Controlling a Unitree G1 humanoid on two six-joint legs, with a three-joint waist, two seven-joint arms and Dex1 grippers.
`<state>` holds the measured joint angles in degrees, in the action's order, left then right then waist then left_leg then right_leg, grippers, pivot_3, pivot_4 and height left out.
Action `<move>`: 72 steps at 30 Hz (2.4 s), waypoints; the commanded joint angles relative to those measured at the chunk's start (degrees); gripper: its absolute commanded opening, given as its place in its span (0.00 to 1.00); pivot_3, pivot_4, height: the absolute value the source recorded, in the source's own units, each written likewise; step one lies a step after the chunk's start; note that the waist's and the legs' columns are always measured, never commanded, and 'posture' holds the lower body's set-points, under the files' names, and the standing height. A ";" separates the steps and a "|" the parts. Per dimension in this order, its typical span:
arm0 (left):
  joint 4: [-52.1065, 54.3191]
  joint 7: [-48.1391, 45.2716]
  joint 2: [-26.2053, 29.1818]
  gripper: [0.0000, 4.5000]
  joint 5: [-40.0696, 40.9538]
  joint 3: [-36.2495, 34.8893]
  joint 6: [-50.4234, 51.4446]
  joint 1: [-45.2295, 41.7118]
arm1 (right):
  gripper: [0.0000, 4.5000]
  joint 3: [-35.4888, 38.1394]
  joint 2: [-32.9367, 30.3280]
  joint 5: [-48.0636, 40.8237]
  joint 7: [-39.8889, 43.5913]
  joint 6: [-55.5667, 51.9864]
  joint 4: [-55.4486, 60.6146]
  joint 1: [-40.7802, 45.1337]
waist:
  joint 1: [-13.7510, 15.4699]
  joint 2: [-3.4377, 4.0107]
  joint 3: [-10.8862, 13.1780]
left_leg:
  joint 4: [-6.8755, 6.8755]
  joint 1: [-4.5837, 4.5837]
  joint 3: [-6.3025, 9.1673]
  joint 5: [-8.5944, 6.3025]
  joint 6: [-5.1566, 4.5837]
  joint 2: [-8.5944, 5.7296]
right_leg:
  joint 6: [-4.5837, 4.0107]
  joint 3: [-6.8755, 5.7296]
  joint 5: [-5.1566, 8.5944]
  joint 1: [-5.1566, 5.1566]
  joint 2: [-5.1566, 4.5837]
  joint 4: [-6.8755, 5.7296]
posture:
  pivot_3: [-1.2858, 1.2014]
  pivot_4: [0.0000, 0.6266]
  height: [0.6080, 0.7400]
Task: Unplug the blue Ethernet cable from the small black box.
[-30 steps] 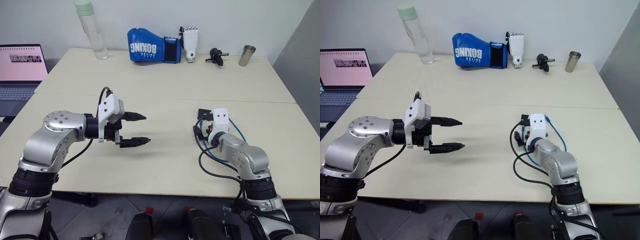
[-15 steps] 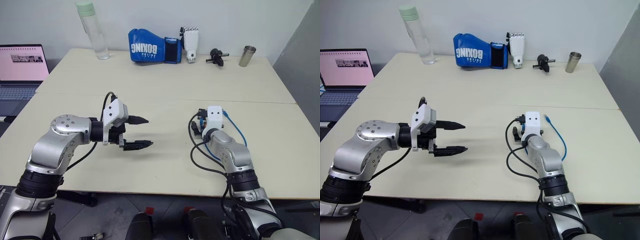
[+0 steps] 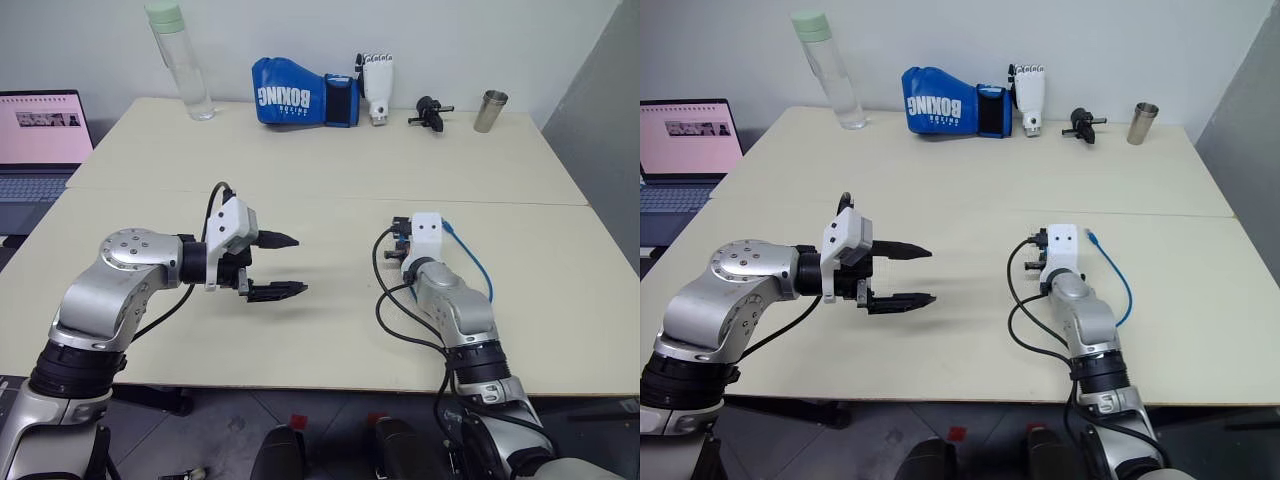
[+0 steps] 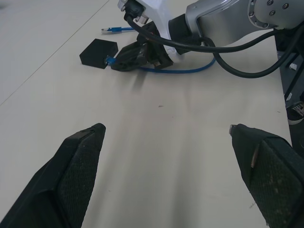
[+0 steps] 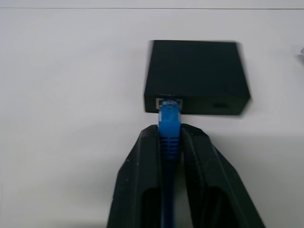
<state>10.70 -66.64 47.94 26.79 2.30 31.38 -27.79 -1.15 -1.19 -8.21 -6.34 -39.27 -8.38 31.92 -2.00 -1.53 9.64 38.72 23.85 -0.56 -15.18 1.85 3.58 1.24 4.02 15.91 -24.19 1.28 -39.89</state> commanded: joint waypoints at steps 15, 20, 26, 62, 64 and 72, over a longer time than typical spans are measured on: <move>-11.44 3.57 -4.07 1.00 6.78 -7.33 8.02 -13.61 | 0.04 -13.66 -43.30 13.20 50.29 52.55 -1.43 11.36 | -0.10 0.22 0.31 | 0.04 -0.04 0.12 -0.02 -0.04 -0.06 | 0.04 -0.06 0.04 0.07 0.06 0.05 | 0.52 0.24 1.00; -13.43 6.61 -8.96 1.00 10.99 -9.51 11.62 -19.00 | 0.04 -19.24 -43.59 26.50 44.67 83.60 -23.37 24.66 | -0.36 0.18 0.38 | 0.06 0.01 0.01 -0.01 -0.02 -0.06 | 0.03 -0.01 0.03 0.00 -0.02 0.02 | 0.52 0.24 1.00; -13.35 7.76 -12.64 1.00 8.40 -7.04 7.29 -18.07 | 0.04 -20.31 -40.25 37.14 31.96 97.05 -32.96 31.21 | -0.30 0.18 0.38 | 0.05 0.01 -0.08 0.13 0.23 -0.05 | 0.02 0.03 0.03 -0.01 -0.15 0.01 | 0.52 0.24 1.00; -27.67 5.25 -22.95 0.17 -0.16 -3.08 -6.73 -26.07 | 0.04 -18.10 -35.71 33.10 31.86 92.28 -28.16 30.00 | 0.19 0.18 0.37 | 0.10 -0.01 -0.06 0.18 0.31 -0.16 | 0.02 0.00 0.02 0.04 -0.29 -0.09 | 0.52 0.24 1.00; -27.87 5.56 -23.10 0.17 0.48 -3.43 -4.92 -26.51 | 0.04 -18.27 -35.40 30.12 35.30 90.45 -27.28 29.44 | 0.17 0.18 0.38 | 0.10 -0.01 -0.06 0.18 0.31 -0.16 | 0.02 0.00 0.02 0.04 -0.28 -0.09 | 0.52 0.24 1.00; -28.08 3.29 -22.35 0.17 1.62 -3.85 -2.02 -27.43 | 0.49 -17.75 -35.62 12.25 55.47 79.52 -19.72 27.96 | 0.18 0.18 0.38 | 0.10 -0.01 -0.02 0.18 0.30 -0.15 | 0.02 -0.04 0.02 0.06 -0.28 -0.09 | 0.52 0.24 1.00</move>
<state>-18.28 -62.19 24.97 27.04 -0.37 29.18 -53.15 -20.97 -35.95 11.11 43.06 44.04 -32.06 59.23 -1.82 -1.35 10.02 38.83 23.84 -0.57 -15.00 2.16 3.43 1.26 3.97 15.93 -24.13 1.00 -39.97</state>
